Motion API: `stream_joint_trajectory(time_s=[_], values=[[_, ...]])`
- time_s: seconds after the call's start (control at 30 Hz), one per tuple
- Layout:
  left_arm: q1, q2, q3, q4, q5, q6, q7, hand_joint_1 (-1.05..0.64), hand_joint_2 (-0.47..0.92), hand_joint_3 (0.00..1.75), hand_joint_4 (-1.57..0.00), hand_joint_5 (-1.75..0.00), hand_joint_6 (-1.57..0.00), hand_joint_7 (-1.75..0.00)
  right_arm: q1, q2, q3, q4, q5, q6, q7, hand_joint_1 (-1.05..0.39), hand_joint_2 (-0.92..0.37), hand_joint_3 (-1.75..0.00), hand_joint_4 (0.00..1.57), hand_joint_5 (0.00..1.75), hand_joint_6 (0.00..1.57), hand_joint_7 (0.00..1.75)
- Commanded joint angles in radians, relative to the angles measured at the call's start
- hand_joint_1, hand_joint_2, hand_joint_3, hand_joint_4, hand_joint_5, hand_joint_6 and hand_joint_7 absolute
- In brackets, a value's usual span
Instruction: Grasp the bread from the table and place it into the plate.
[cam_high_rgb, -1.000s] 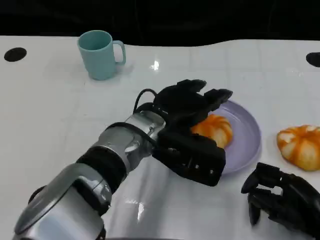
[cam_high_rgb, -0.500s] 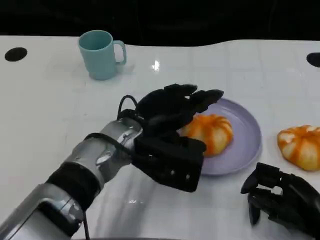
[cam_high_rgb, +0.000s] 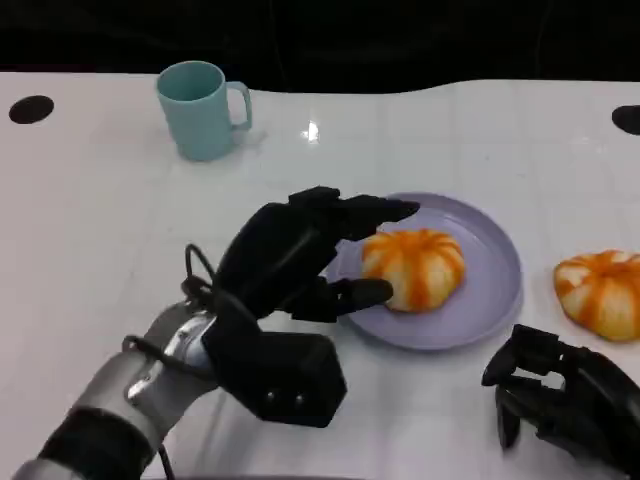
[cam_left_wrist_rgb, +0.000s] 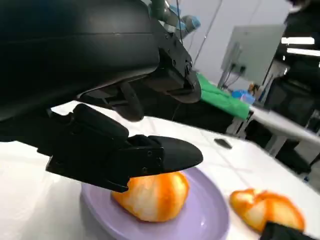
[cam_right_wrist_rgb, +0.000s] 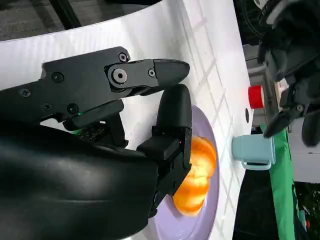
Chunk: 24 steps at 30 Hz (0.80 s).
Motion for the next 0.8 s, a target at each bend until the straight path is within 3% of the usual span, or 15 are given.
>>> stream_joint_trajectory(time_s=[0.03,0.23,0.37,0.5,0.6,0.7,0.8], values=[[0.068,-0.017,0.063,-0.019,-0.137,-0.094,-0.035,-0.5,0.92,0.4,-0.59,-0.9,-0.67,-0.3,0.02,-0.012,-0.005,0.004,0.003,0.034,0.004,-0.51,-0.92,-0.26,0.67,1.75,0.67,1.39],[0.149,-0.063,0.126,-0.018,-0.333,-0.219,-0.127,-0.39,0.91,0.38,-0.69,-0.94,-0.82,-0.33,0.019,-0.012,-0.006,0.008,0.004,0.032,0.008,-0.5,-0.92,-0.26,0.67,1.75,0.67,1.39],[0.212,-0.091,0.16,-0.06,-0.457,-0.211,-0.213,-0.39,0.9,0.39,-0.73,-0.96,-0.89,-0.35,0.022,-0.014,-0.003,-0.005,-0.002,0.046,-0.001,-0.5,-0.92,-0.25,0.67,1.75,0.67,1.39],[0.321,-0.106,0.187,-0.197,-0.62,-0.115,-0.327,-0.3,0.75,0.72,-0.8,-0.97,-0.91,-0.53,0.022,-0.011,-0.008,-0.01,0.014,0.061,0.016,-0.5,-0.92,-0.25,0.67,1.75,0.67,1.38],[0.383,-0.121,0.202,-0.29,-0.711,-0.035,-0.391,-0.3,0.71,0.81,-0.79,-1.05,-0.89,-0.65,0.02,-0.011,-0.01,-0.004,0.014,0.055,0.021,-0.49,-0.92,-0.26,0.67,1.75,0.67,1.37],[0.42,-0.134,0.223,-0.327,-0.721,-0.018,-0.41,-0.29,0.65,0.94,-0.78,-1.24,-0.85,-0.88,0.019,-0.01,-0.013,0.002,0.012,0.053,0.023,-0.5,-0.92,-0.25,0.67,1.75,0.67,1.36],[0.429,-0.145,0.238,-0.341,-0.716,-0.005,-0.424,-0.28,0.63,0.98,-0.78,-1.29,-0.83,-0.94,0.018,-0.01,-0.014,0.003,0.011,0.052,0.024,-0.5,-0.92,-0.25,0.67,1.75,0.67,1.35]])
